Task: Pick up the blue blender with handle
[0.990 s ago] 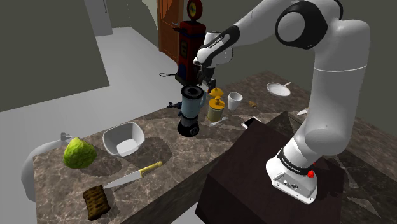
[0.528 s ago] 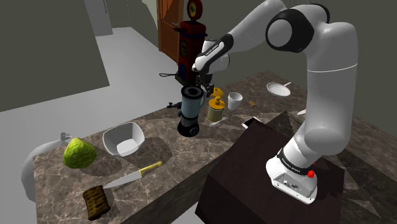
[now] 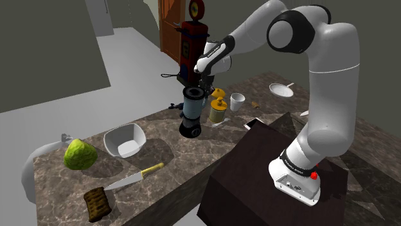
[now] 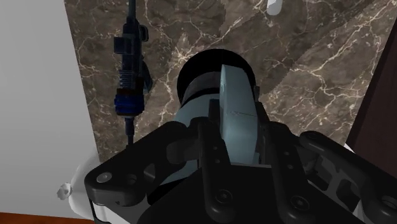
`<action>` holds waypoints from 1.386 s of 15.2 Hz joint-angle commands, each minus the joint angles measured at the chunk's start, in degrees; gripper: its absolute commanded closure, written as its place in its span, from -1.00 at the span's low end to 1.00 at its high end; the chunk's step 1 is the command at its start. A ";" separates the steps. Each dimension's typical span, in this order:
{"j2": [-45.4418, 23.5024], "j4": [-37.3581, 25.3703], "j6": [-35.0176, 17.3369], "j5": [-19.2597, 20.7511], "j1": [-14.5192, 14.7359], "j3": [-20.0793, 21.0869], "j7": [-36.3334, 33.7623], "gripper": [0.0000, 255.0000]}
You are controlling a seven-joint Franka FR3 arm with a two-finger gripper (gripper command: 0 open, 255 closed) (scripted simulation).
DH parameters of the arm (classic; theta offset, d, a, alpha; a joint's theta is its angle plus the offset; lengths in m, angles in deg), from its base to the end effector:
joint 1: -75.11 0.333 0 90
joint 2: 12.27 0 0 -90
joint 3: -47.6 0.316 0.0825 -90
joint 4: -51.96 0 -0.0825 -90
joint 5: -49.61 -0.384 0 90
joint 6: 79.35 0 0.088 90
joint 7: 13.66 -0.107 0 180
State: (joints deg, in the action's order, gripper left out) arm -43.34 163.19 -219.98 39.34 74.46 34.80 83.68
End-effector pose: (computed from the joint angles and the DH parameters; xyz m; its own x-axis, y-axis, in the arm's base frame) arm 0.6044 -0.1397 0.2059 0.2141 0.9768 -0.0014 0.9768 -0.2141 -0.0101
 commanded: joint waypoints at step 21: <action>8.21 -0.46 8.65 2.81 1.33 -1.72 -1.77 1.00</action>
